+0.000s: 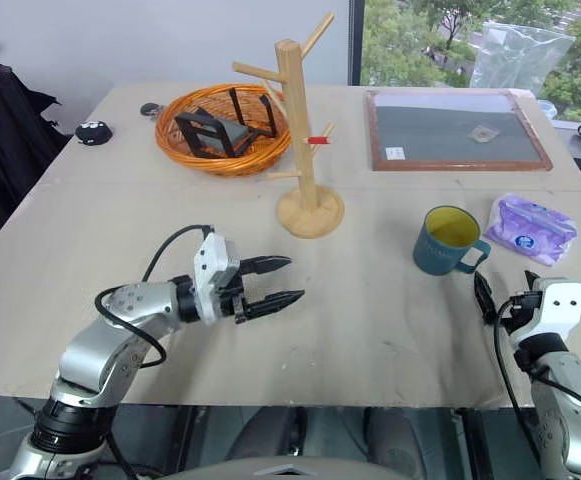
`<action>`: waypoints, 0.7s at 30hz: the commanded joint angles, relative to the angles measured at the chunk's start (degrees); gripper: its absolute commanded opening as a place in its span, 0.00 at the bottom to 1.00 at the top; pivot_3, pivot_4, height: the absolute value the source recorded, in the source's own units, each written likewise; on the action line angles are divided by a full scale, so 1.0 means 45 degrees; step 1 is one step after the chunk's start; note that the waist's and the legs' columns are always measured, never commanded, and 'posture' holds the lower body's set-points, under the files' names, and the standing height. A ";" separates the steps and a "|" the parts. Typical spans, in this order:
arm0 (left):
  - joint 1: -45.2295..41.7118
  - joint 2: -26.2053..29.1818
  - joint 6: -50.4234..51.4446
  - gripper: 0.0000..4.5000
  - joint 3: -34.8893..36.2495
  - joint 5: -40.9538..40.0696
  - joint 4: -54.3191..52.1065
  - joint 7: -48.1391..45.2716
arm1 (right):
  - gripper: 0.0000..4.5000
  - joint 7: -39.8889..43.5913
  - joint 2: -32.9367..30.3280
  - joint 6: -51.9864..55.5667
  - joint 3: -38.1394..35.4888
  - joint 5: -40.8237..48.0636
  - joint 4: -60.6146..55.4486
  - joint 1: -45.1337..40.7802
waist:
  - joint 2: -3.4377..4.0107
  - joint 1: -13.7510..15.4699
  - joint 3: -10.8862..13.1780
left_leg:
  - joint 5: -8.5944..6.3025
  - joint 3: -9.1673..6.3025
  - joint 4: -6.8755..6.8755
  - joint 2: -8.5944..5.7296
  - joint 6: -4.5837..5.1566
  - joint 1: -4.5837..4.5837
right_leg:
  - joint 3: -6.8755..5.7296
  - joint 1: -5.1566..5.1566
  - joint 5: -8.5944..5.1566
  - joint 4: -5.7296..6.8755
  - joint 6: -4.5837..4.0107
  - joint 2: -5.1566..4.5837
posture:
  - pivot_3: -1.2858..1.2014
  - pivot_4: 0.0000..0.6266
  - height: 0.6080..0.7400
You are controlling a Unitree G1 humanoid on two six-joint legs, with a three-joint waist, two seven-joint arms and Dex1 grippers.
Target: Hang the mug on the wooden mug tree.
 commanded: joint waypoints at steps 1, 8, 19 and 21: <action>-0.0562 0.0352 0.0420 0.72 -0.0087 -0.0542 -0.0724 -0.0268 | 1.00 -0.0266 0.0155 -0.0192 -0.0133 -0.0074 -0.0196 -0.0248 | 0.0001 -0.0002 0.0000 | 0.0000 0.0001 -0.0001 -0.0001 0.0000 0.0001 | 0.0001 0.0000 0.0000 0.0001 0.0000 0.0001 | 0.52 0.24 1.00; -0.0979 0.0786 0.0391 0.72 -0.0216 -0.0356 -0.0553 -0.0294 | 1.00 -0.0090 0.0639 -0.0295 0.0315 -0.0223 -0.0310 -0.0086 | 0.0004 -0.0009 0.0003 | 0.0000 0.0001 0.0000 -0.0036 0.0001 0.0001 | 0.0003 -0.0003 0.0000 0.0000 0.0001 0.0005 | 0.52 0.24 1.00; -0.1354 0.0264 -0.0072 0.72 0.0067 -0.0884 -0.0655 -0.0088 | 1.00 -0.0344 0.1089 -0.0537 0.0421 -0.0411 0.0246 -0.0877 | 0.0007 -0.0016 0.0005 | 0.0000 0.0001 -0.0001 -0.0038 0.0000 0.0002 | 0.0004 -0.0004 0.0000 0.0000 0.0001 0.0006 | 0.52 0.24 1.00; -0.1465 -0.0020 -0.0327 0.72 0.0263 -0.1013 -0.0637 0.0025 | 1.00 -0.0355 0.1148 -0.0587 0.0459 -0.0468 0.0394 -0.1077 | 0.0007 0.0012 0.0005 | 0.0003 -0.0002 0.0000 -0.0038 -0.0005 0.0000 | 0.0001 -0.0004 0.0000 0.0000 0.0001 0.0004 | 0.52 0.24 1.00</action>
